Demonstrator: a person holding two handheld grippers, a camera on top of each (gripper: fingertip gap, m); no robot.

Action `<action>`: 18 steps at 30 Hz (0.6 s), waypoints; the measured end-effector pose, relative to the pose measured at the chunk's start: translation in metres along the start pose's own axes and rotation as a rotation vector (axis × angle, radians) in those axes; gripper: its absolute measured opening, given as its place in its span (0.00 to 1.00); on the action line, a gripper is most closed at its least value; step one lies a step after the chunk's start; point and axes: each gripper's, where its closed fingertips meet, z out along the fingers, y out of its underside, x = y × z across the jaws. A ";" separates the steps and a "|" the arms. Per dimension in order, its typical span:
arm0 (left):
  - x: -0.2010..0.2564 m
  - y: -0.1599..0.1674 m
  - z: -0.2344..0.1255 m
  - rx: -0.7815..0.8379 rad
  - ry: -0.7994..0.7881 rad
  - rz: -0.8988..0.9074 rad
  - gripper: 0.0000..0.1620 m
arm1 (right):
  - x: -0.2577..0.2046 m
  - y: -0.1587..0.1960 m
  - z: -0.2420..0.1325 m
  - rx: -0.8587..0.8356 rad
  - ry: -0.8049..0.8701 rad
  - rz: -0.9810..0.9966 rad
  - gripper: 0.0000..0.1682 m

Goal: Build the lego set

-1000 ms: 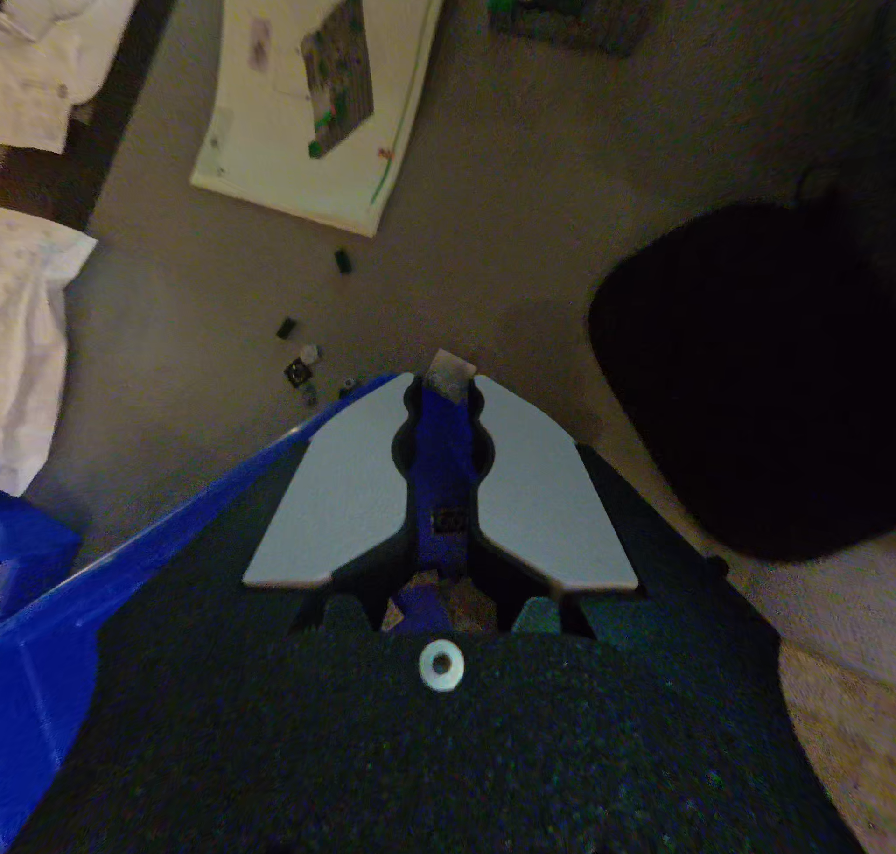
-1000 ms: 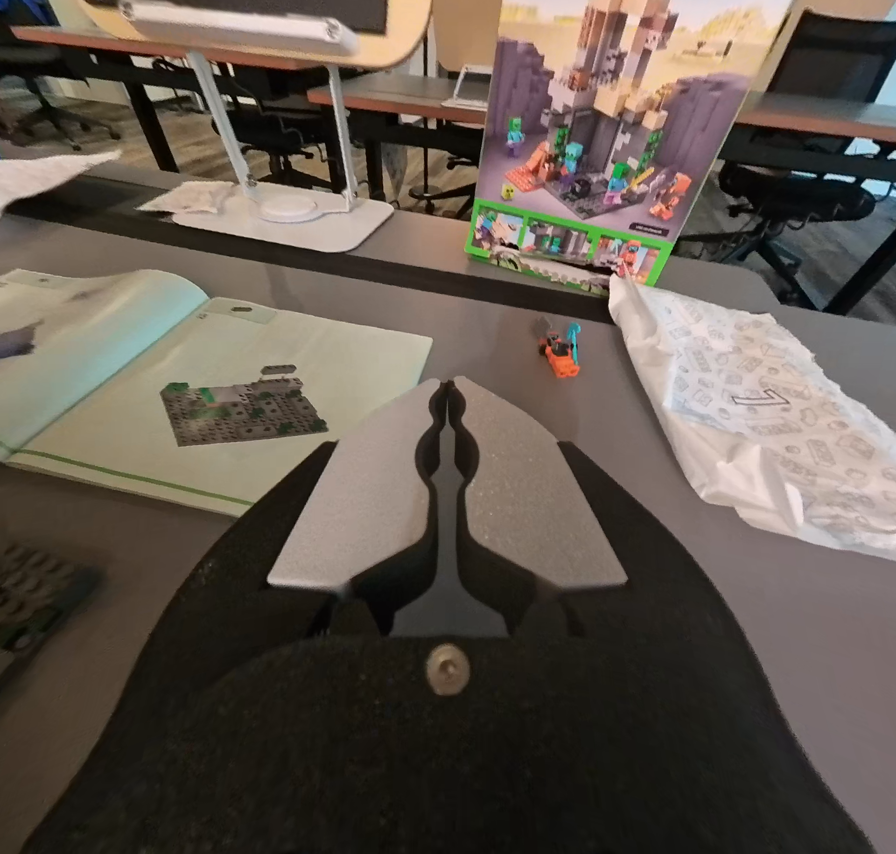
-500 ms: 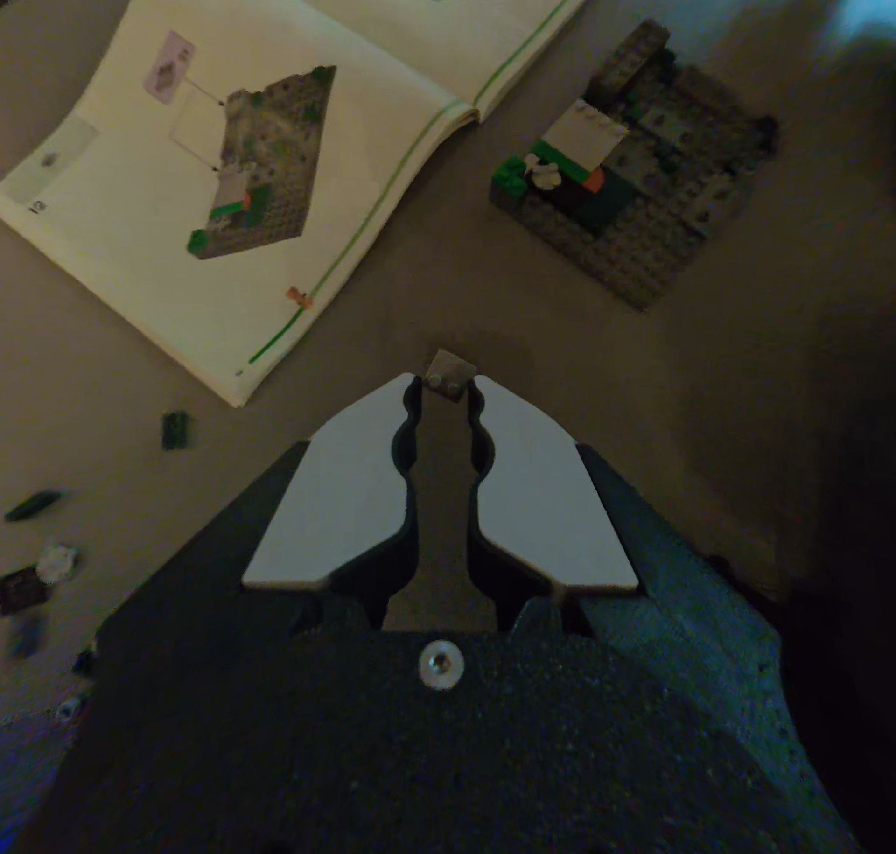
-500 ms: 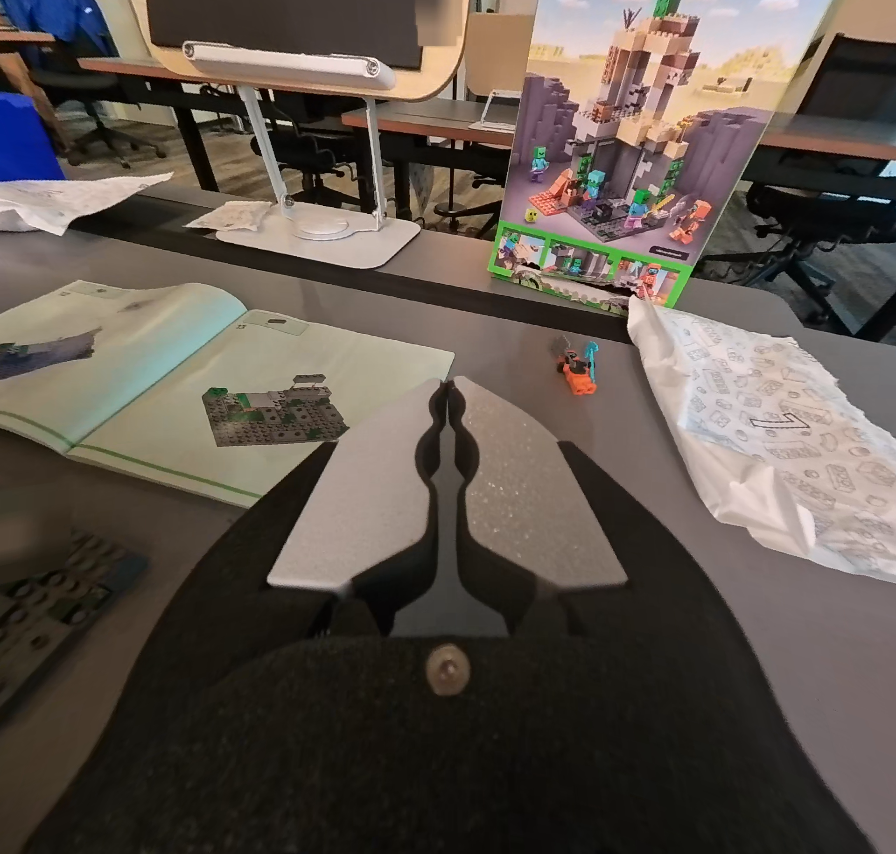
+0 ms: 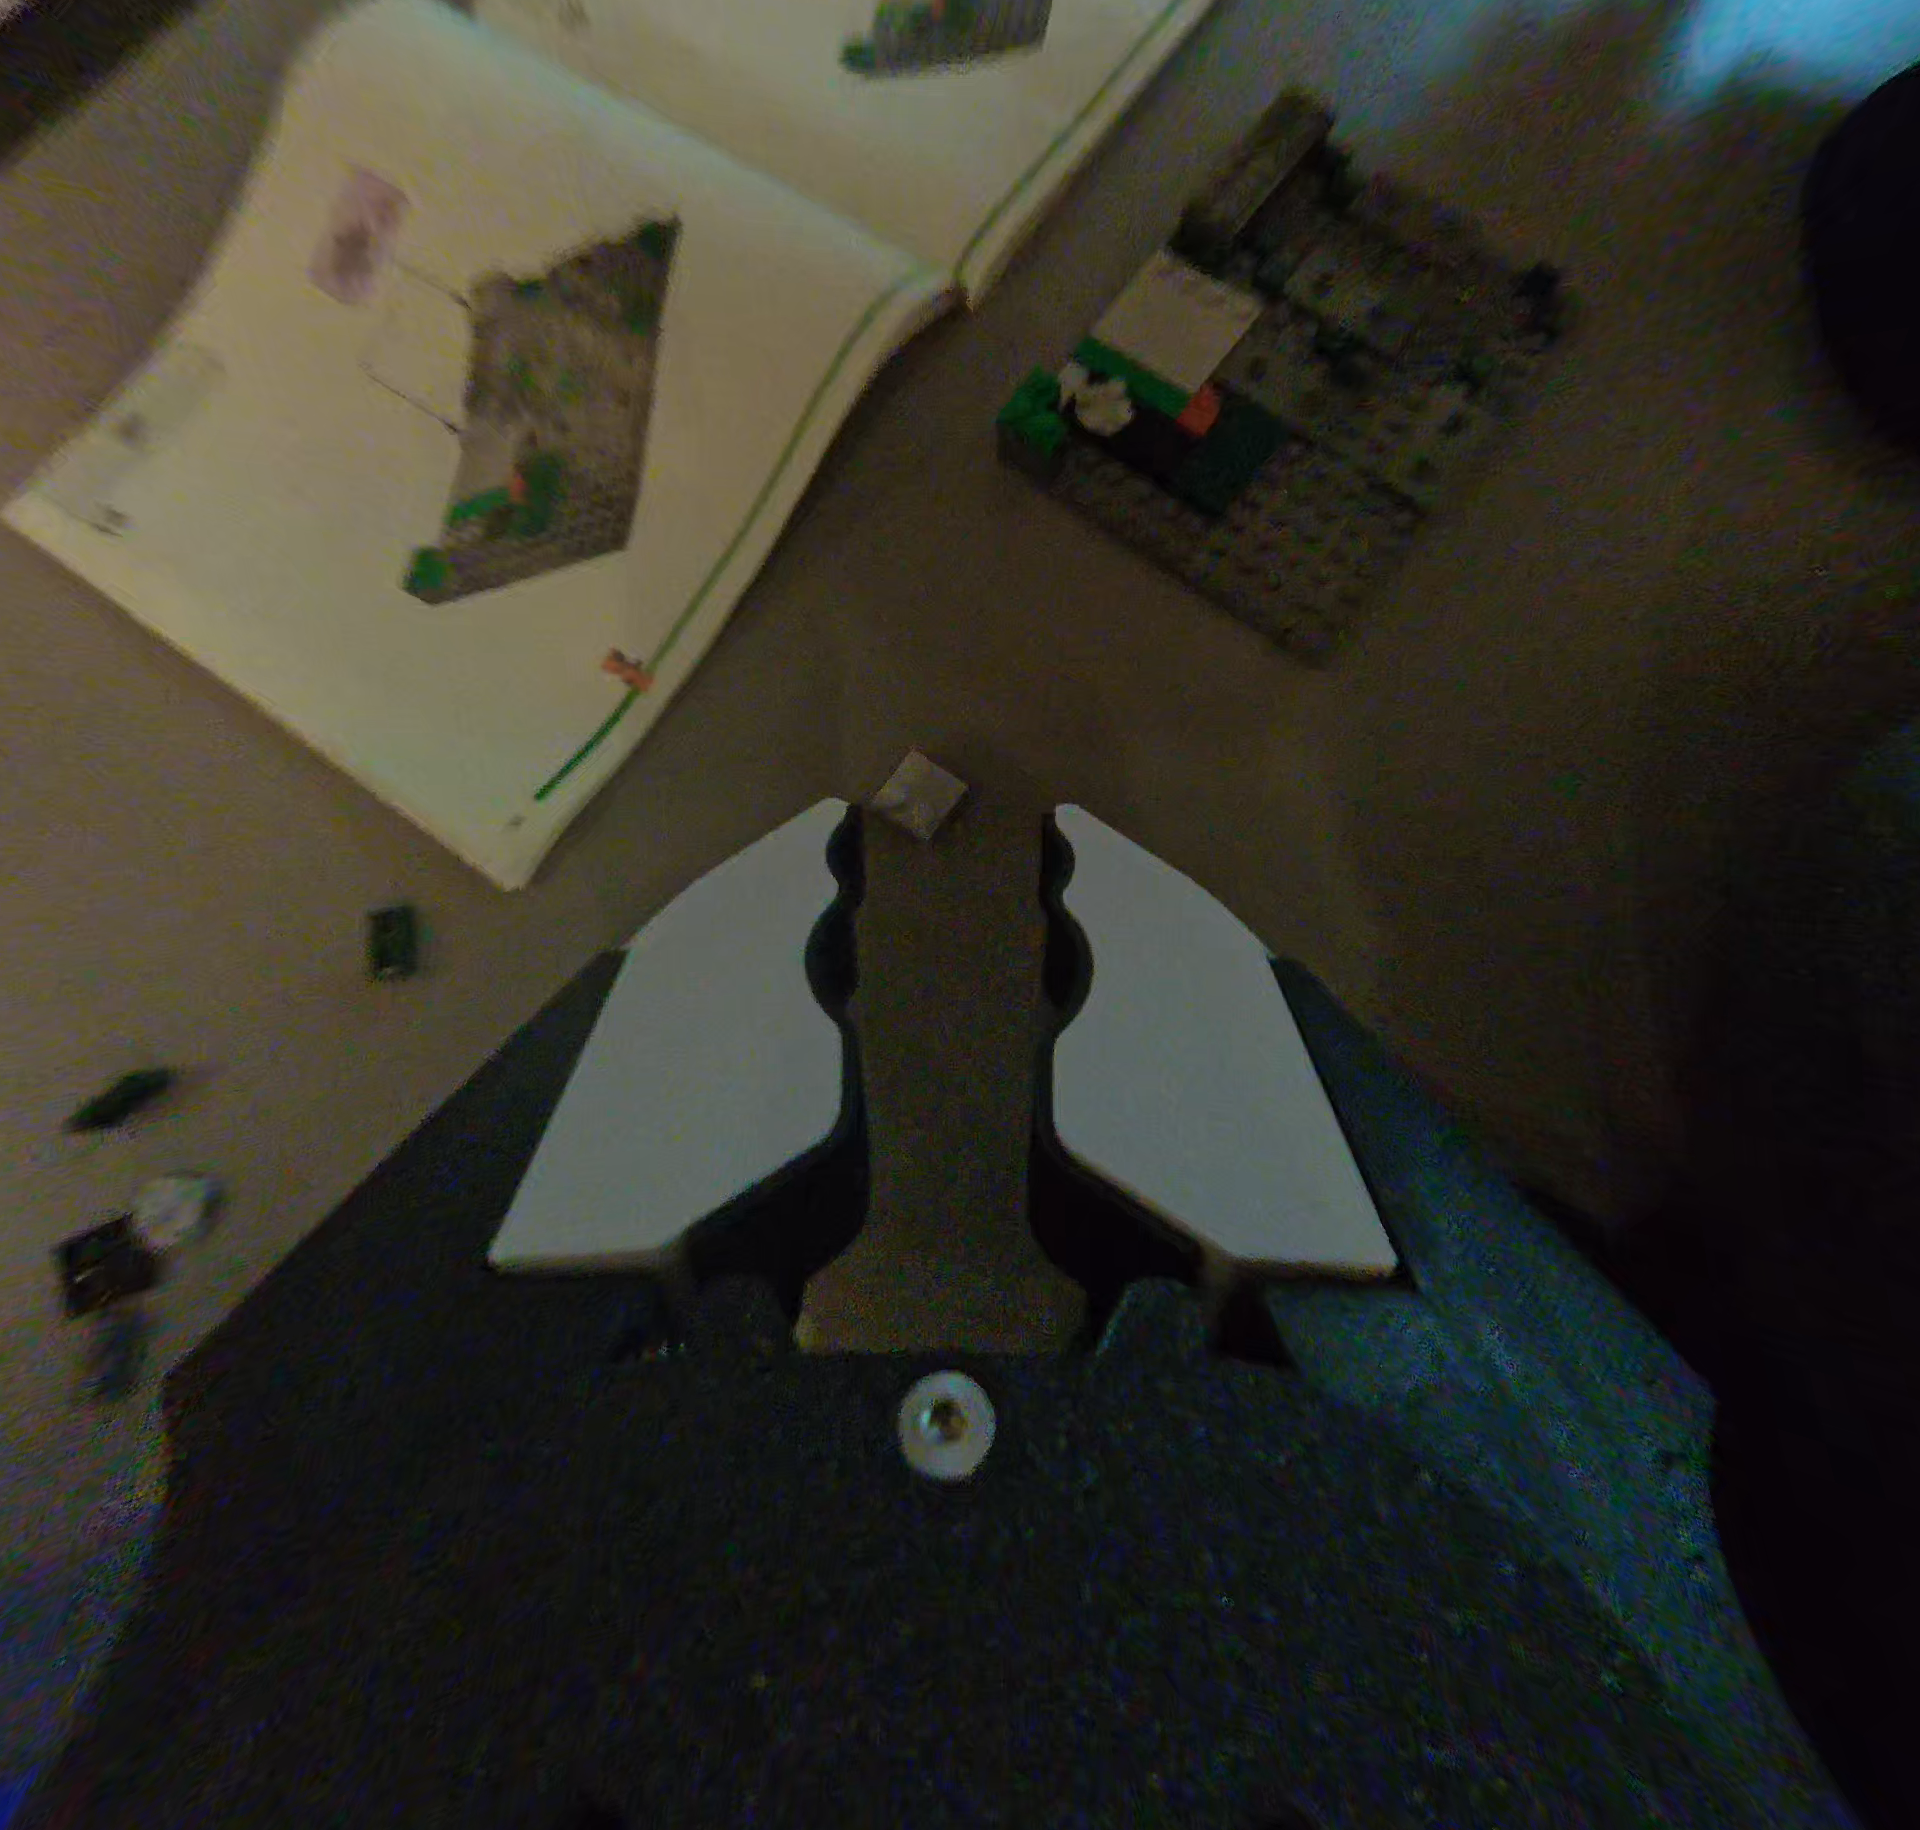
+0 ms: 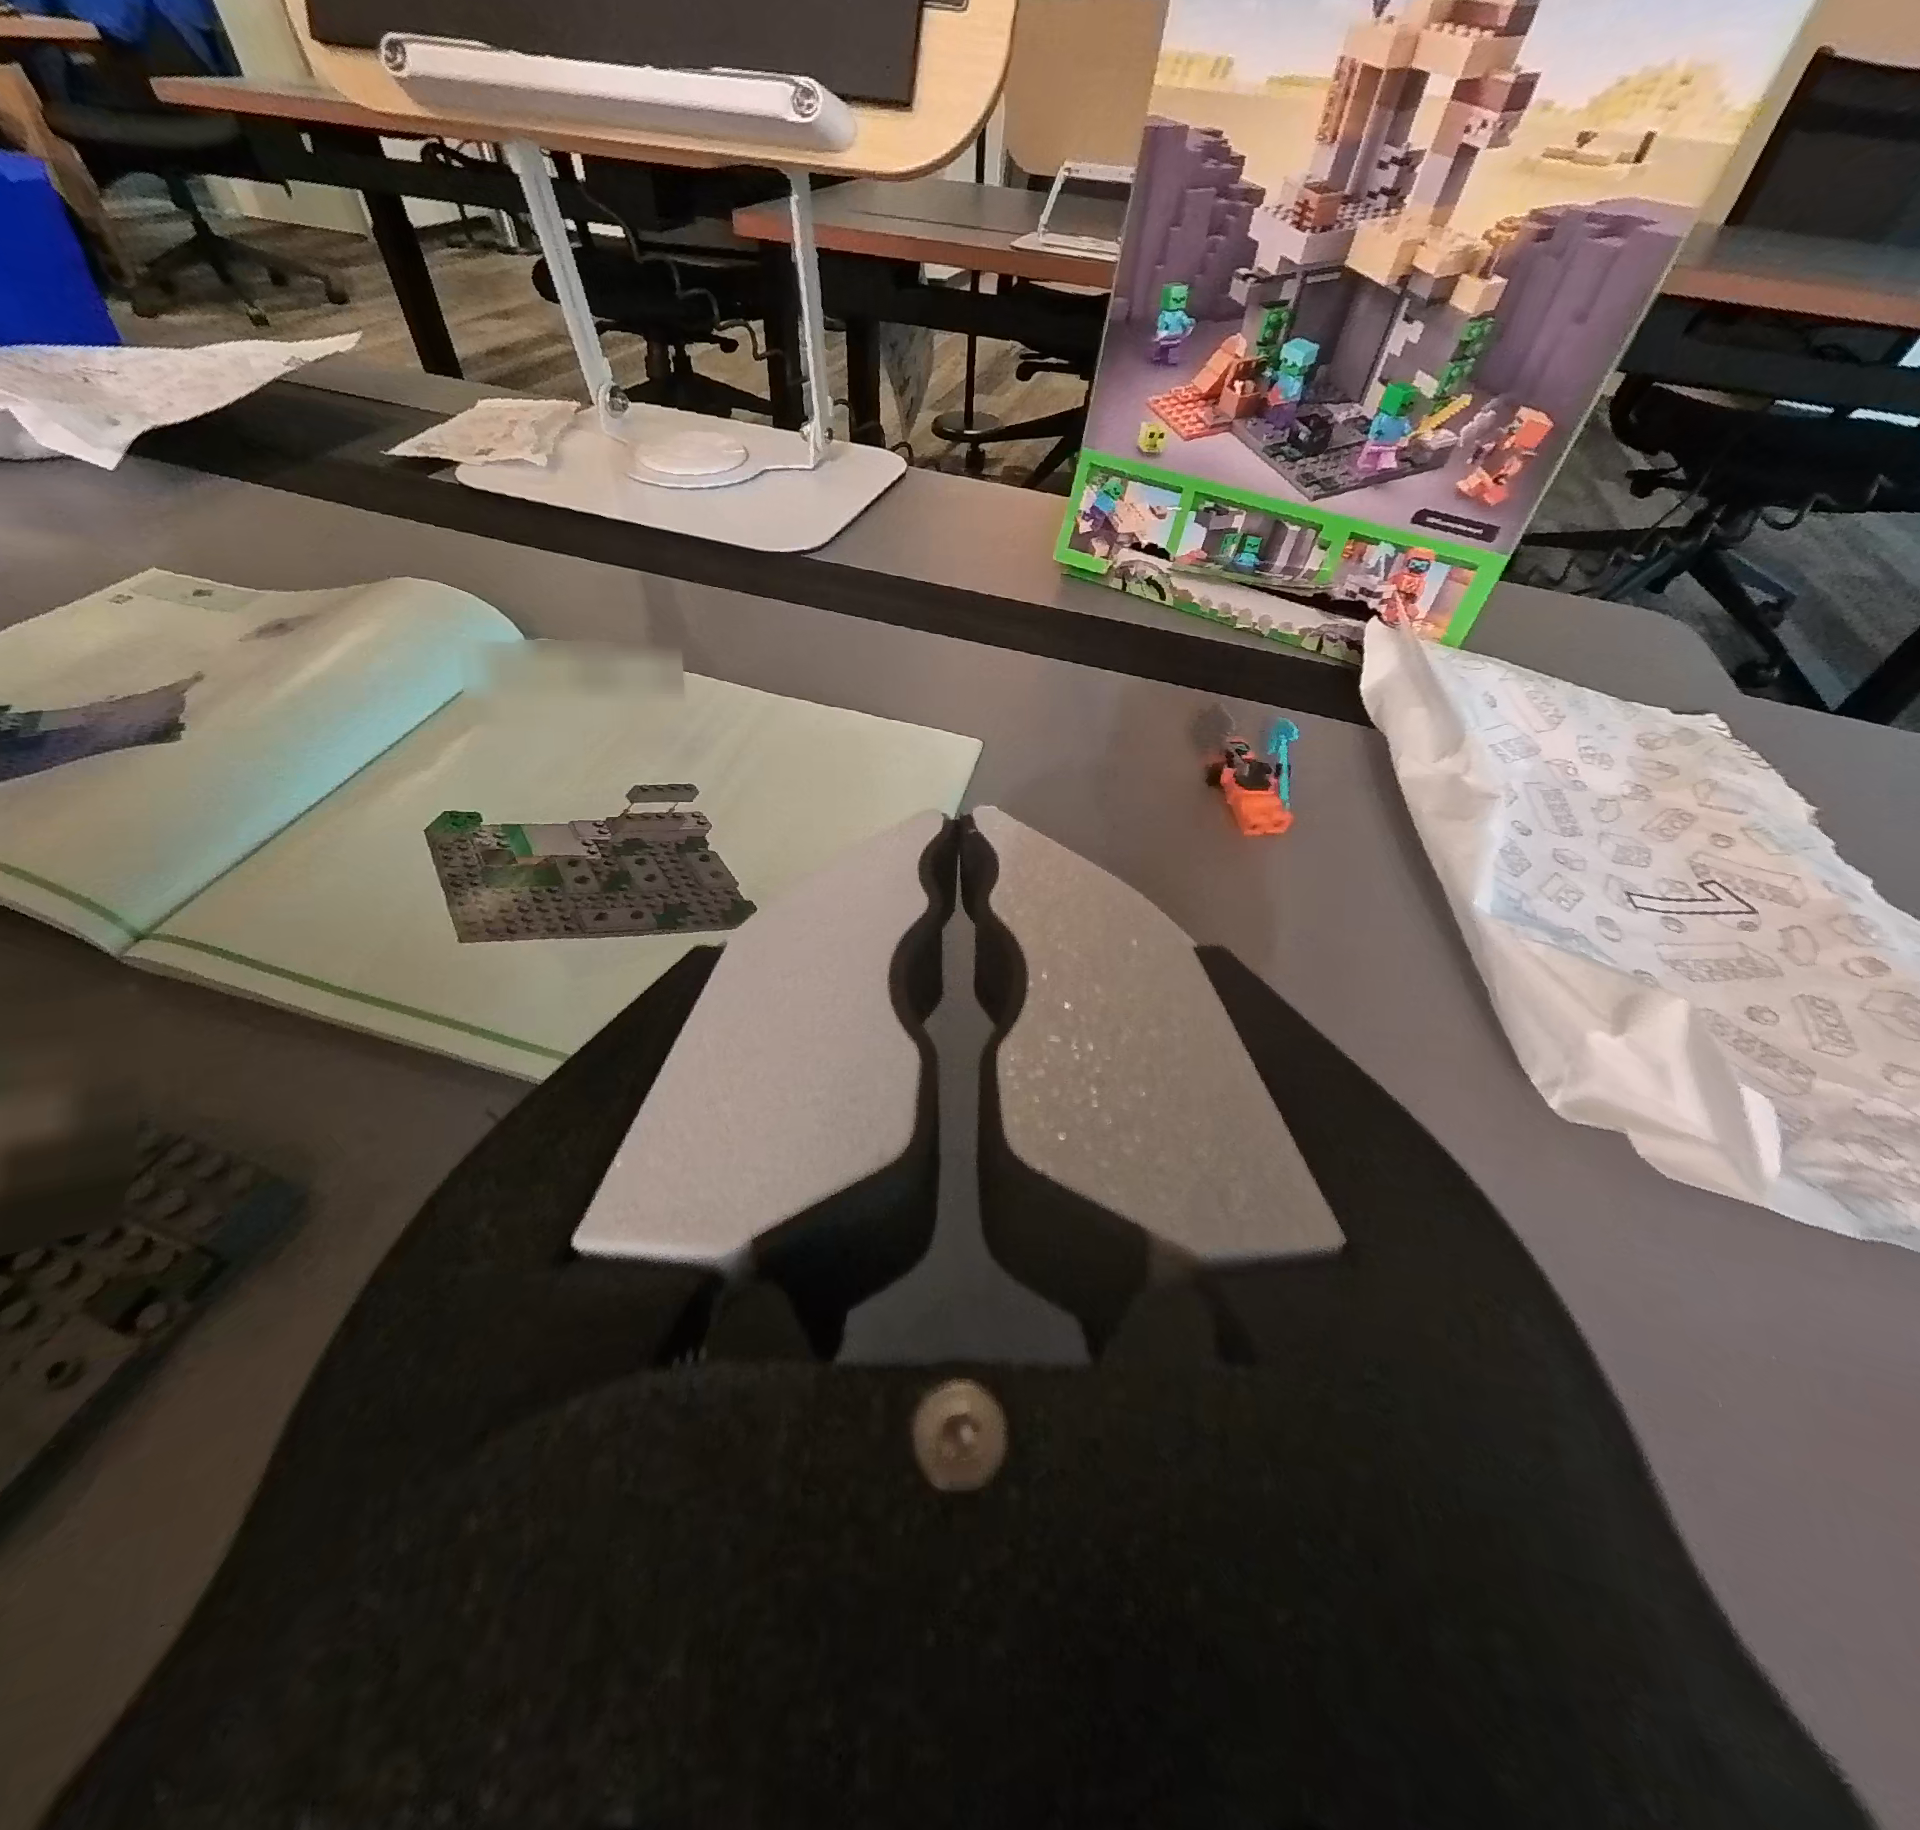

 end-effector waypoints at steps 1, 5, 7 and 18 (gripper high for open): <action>-0.001 -0.004 -0.014 0.029 -0.012 0.003 0.18 | 0.000 0.000 0.000 0.000 0.000 -0.002 0.00; -0.027 -0.011 -0.088 0.123 -0.101 -0.026 0.12 | -0.001 0.000 0.000 0.000 -0.003 0.001 0.00; -0.062 0.001 -0.131 0.104 -0.201 -0.034 0.12 | -0.001 0.000 0.000 0.001 -0.006 0.000 0.00; -0.220 0.155 -0.181 -0.329 -0.150 -0.055 0.18 | -0.005 -0.007 -0.004 0.019 -0.018 -0.007 0.00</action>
